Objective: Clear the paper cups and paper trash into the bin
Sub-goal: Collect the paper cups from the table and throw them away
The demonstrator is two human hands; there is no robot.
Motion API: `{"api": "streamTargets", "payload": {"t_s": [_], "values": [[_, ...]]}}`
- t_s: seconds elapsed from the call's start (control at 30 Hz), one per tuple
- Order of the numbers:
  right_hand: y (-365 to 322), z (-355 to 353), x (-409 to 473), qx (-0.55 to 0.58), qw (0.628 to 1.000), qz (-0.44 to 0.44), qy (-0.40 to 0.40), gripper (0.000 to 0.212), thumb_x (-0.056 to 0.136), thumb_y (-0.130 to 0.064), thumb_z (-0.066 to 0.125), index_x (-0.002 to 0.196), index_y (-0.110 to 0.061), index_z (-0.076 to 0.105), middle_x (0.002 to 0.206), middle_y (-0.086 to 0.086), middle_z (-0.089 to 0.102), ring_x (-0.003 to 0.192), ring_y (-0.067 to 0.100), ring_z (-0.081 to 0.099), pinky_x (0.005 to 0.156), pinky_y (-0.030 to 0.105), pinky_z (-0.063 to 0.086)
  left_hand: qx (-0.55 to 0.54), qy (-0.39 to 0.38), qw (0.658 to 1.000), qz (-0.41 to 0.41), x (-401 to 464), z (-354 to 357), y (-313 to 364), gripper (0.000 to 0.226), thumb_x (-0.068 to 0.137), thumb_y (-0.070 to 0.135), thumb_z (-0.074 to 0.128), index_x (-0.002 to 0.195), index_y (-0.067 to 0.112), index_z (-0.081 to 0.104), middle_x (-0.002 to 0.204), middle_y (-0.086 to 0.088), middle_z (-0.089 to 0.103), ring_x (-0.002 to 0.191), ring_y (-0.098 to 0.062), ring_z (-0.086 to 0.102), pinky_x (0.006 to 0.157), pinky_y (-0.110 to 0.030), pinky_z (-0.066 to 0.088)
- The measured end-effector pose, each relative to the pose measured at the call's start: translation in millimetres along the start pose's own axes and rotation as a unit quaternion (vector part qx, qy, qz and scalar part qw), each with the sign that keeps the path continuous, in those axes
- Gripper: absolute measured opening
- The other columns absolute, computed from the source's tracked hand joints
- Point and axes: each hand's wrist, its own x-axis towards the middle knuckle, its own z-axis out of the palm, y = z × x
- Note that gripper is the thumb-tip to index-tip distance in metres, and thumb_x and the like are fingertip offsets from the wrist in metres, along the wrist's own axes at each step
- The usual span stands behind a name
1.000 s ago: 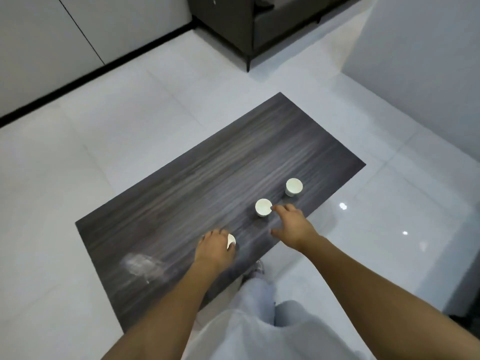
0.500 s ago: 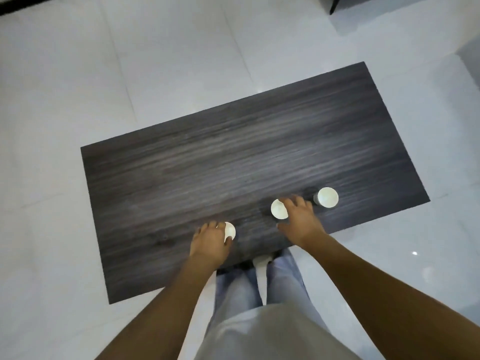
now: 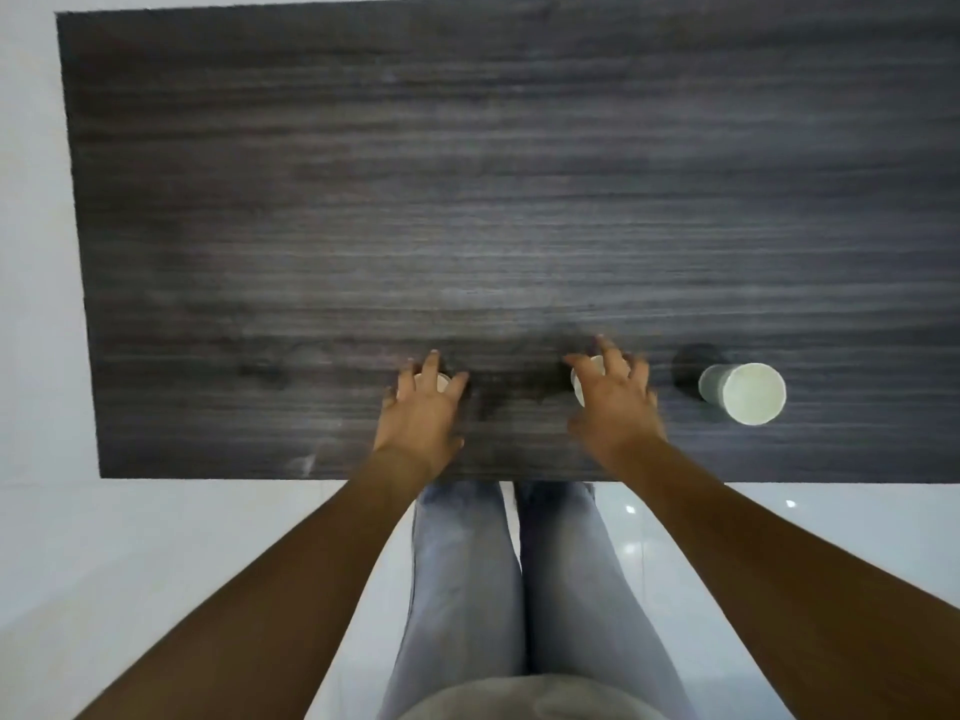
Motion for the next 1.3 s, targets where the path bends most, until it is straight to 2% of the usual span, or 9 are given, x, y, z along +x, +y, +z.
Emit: {"api": "streamTargets", "payload": {"t_s": [0.13,0.27,0.4,0.57,0.67,0.83,1.03,1.13,1.3], "values": [[-1.5,7.7,1.1,-0.009,1.0,-0.018,-0.003,0.062,0.082,-0.008,0.069,0.135,-0.025,0.041,0.151,0.004,0.023,0.137,0.031,0.02,0.107,0.049,0.04,-0.075,0.023,0.996,-0.031,-5.1,12.4,-7.4,0.072,0.083,0.009,0.068,0.142,0.026,0.031,0.154,-0.008,0.015,0.139,-0.033,0.02,0.104,-0.048,0.04],[-20.5,-7.5,-20.0,-0.026,0.998,-0.045,-0.022,0.058,0.082,-0.01,0.069,0.132,-0.025,0.043,0.145,0.004,0.03,0.132,0.029,0.025,0.104,0.045,0.041,-0.088,0.057,0.993,-0.047,-40.5,-1.3,-20.7,0.067,0.085,0.013,0.065,0.141,0.027,0.031,0.148,-0.006,0.025,0.133,-0.028,0.029,0.097,-0.042,0.048],[-63.8,-39.9,-53.1,-0.063,0.993,-0.1,-0.027,0.061,0.083,-0.009,0.067,0.136,-0.024,0.041,0.149,0.004,0.027,0.134,0.029,0.024,0.105,0.044,0.04,-0.076,0.087,0.991,-0.064,-95.1,-30.0,-37.4,0.068,0.085,0.016,0.063,0.142,0.024,0.028,0.143,-0.007,0.031,0.13,-0.027,0.033,0.099,-0.039,0.043],[-148.1,-86.3,-101.8,-0.116,0.977,-0.175,-0.032,0.06,0.086,-0.009,0.062,0.139,-0.021,0.038,0.151,0.006,0.024,0.136,0.03,0.022,0.103,0.044,0.041,-0.158,0.121,0.972,-0.126,-173.7,-59.8,-72.5,0.064,0.086,0.026,0.067,0.14,0.023,0.033,0.143,-0.005,0.035,0.131,-0.026,0.037,0.107,-0.038,0.04],[-210.9,-102.4,-132.5,-0.121,0.971,-0.208,-0.017,0.061,0.086,-0.012,0.062,0.142,-0.022,0.036,0.151,0.005,0.022,0.137,0.028,0.021,0.099,0.042,0.043,-0.182,0.129,0.963,-0.154,-217.5,-68.3,-103.7,0.063,0.083,0.025,0.069,0.137,0.021,0.036,0.14,-0.006,0.038,0.128,-0.027,0.039,0.105,-0.038,0.041],[-329.6,-94.7,-176.6,-0.133,0.948,-0.288,-0.003,0.067,0.087,-0.013,0.064,0.145,-0.024,0.034,0.146,0.004,0.029,0.134,0.026,0.024,0.101,0.043,0.044,-0.22,0.162,0.947,-0.17,-289.6,-68.1,-184.2,0.058,0.083,0.024,0.066,0.133,0.018,0.04,0.135,-0.006,0.042,0.123,-0.025,0.041,0.096,-0.034,0.046],[-470.0,-33.9,-220.2,-0.156,0.932,-0.328,0.0,0.065,0.089,-0.018,0.062,0.146,-0.025,0.033,0.149,0.002,0.028,0.136,0.025,0.024,0.102,0.04,0.04,-0.213,0.178,0.941,-0.194,-373.8,-41.2,-318.2,0.055,0.082,0.022,0.065,0.132,0.018,0.041,0.13,-0.004,0.042,0.12,-0.023,0.04,0.087,-0.034,0.045],[-532.7,-3.1,-237.6,-0.166,0.924,-0.346,-0.001,0.065,0.088,-0.019,0.062,0.146,-0.027,0.033,0.15,0.001,0.026,0.137,0.026,0.024,0.105,0.038,0.037,-0.22,0.187,0.932,-0.22,-412.6,-34.1,-383.3,0.059,0.083,0.023,0.065,0.136,0.018,0.038,0.13,-0.004,0.04,0.122,-0.023,0.039,0.087,-0.034,0.047],[-622.7,15.2,-251.9,-0.167,0.911,-0.376,-0.003,0.068,0.085,-0.015,0.061,0.146,-0.023,0.032,0.146,0.006,0.028,0.13,0.03,0.028,0.099,0.037,0.042,-0.238,0.204,0.915,-0.255,-448.1,-38.9,-471.6,0.063,0.084,0.025,0.065,0.138,0.016,0.036,0.132,-0.004,0.039,0.123,-0.023,0.037,0.088,-0.036,0.049]]}}
